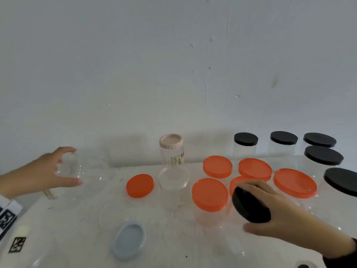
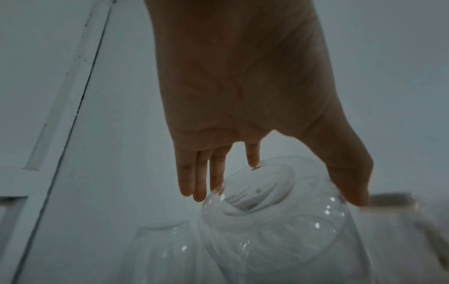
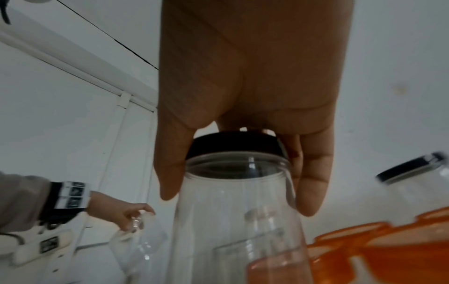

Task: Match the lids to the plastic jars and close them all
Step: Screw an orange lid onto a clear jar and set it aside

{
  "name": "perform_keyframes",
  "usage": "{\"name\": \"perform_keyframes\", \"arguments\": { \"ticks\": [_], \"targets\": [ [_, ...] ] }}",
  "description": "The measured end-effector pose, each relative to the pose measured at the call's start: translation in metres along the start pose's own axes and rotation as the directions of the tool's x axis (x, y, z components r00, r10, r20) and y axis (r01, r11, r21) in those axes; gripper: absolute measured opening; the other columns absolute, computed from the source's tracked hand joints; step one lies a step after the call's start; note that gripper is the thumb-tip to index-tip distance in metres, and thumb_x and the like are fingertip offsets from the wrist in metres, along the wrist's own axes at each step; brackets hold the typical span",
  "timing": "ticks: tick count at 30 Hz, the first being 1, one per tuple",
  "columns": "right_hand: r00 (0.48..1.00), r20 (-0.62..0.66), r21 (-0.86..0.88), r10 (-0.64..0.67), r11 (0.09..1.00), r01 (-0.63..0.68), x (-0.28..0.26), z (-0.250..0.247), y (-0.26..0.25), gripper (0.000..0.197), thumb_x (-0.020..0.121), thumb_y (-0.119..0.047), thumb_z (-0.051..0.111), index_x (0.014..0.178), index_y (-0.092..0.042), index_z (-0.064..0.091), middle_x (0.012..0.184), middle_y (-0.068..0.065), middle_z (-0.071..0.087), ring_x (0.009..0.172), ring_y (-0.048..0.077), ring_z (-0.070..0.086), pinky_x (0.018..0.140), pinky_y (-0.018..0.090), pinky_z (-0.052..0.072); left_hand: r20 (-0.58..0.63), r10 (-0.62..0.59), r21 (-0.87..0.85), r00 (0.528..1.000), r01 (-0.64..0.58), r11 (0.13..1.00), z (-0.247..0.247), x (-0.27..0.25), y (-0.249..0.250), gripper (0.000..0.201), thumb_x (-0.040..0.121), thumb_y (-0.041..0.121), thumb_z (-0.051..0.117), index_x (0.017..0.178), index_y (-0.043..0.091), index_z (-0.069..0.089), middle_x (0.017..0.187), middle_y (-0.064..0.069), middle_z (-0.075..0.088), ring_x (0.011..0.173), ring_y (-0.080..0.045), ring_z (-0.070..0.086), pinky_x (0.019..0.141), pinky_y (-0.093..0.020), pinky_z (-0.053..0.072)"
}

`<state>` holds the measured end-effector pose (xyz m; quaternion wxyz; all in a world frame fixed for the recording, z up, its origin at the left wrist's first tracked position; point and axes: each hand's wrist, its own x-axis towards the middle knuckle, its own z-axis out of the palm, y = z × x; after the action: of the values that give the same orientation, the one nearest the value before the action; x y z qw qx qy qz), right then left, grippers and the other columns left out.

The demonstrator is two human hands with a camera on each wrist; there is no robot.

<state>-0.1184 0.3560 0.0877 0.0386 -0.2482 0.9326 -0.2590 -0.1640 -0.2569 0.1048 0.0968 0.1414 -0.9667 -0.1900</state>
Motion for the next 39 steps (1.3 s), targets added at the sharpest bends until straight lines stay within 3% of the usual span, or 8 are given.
{"name": "perform_keyframes", "arguments": {
  "ticks": [4,8,14,18,24,27,31,39],
  "targets": [
    [0.988,-0.084,-0.051,0.128,0.990,-0.133,-0.013,-0.024,0.045,0.082,0.062,-0.055,0.076,0.131,-0.058,0.031,0.123,-0.043,0.025,0.118,0.001,0.037,0.098,0.021,0.032,-0.049,0.066,-0.102,0.997,-0.071,0.992,-0.010,-0.029,0.056,0.107,0.028,0.077,0.082,0.121,0.073,0.029,0.107,0.008,0.049,0.086,-0.013,0.061,0.071,-0.033,0.051],
    [0.945,-0.188,-0.084,0.267,0.955,-0.286,-0.015,-0.028,0.075,0.084,0.068,-0.043,0.081,0.140,-0.043,0.037,0.123,-0.019,0.035,0.115,0.013,0.031,0.104,0.034,0.032,-0.072,0.092,-0.181,0.993,-0.104,0.978,-0.005,-0.071,0.123,0.101,0.029,0.088,0.068,0.115,0.079,0.016,0.105,0.005,0.042,0.089,-0.008,0.056,0.077,-0.035,0.047],
    [0.897,-0.274,-0.070,0.345,0.924,-0.377,-0.012,-0.020,0.091,0.084,0.069,-0.041,0.082,0.142,-0.037,0.040,0.119,-0.010,0.035,0.113,0.018,0.030,0.103,0.041,0.032,-0.092,-0.026,-0.363,0.995,-0.010,0.932,0.019,-0.114,0.162,0.102,0.039,0.081,0.058,0.131,0.056,0.022,0.122,-0.007,0.040,0.106,-0.024,0.051,0.091,-0.042,0.045],
    [0.880,-0.275,-0.108,0.387,0.897,-0.428,-0.007,-0.018,0.089,0.082,0.069,-0.042,0.082,0.141,-0.036,0.043,0.137,0.001,0.039,0.124,0.030,0.032,0.106,0.044,0.029,-0.093,-0.141,-0.701,0.986,0.036,0.713,0.039,-0.132,0.167,0.091,0.038,0.068,0.067,0.120,0.048,0.033,0.123,-0.001,0.039,0.095,-0.013,0.055,0.071,-0.040,0.056],
    [0.861,-0.284,-0.212,0.422,0.848,-0.486,0.003,-0.016,0.064,0.080,0.071,-0.050,0.077,0.141,-0.037,0.041,0.147,0.001,0.032,0.133,0.033,0.026,0.110,0.050,0.028,0.032,-0.284,-0.884,0.958,0.160,0.439,0.065,-0.150,0.160,0.090,0.045,0.045,0.077,0.121,0.042,0.030,0.114,-0.008,0.047,0.088,-0.024,0.055,0.072,-0.047,0.058],
    [0.899,-0.274,-0.277,0.343,0.866,-0.415,0.014,-0.010,0.038,0.080,0.074,-0.049,0.076,0.144,-0.033,0.040,0.152,0.004,0.028,0.140,0.031,0.018,0.115,0.048,0.016,0.159,-0.291,-0.933,0.943,0.240,0.267,0.078,-0.161,0.153,0.095,0.040,0.038,0.078,0.125,0.039,0.035,0.095,-0.006,0.049,0.076,-0.027,0.054,0.069,-0.045,0.057],
    [0.966,-0.189,-0.218,0.177,0.952,-0.217,0.034,0.008,-0.004,0.072,0.080,-0.042,0.073,0.143,-0.033,0.039,0.152,0.000,0.026,0.142,0.025,0.014,0.114,0.042,0.018,0.392,-0.239,-0.918,0.888,0.395,-0.035,0.095,-0.174,0.145,0.061,0.049,0.019,0.076,0.105,0.019,0.052,0.094,-0.014,0.045,0.064,-0.034,0.057,0.075,-0.057,0.053],
    [0.985,0.071,-0.048,-0.159,0.986,0.162,0.090,0.075,-0.074,0.062,0.089,-0.043,0.063,0.144,-0.032,0.037,0.139,-0.014,0.034,0.132,0.007,0.030,0.099,0.012,0.022,0.602,-0.235,-0.798,0.763,0.567,-0.205,0.116,-0.189,0.131,0.038,0.065,0.033,0.066,0.095,0.014,0.053,0.095,-0.017,0.047,0.076,-0.040,0.057,0.073,-0.061,0.053]
  ]
}}
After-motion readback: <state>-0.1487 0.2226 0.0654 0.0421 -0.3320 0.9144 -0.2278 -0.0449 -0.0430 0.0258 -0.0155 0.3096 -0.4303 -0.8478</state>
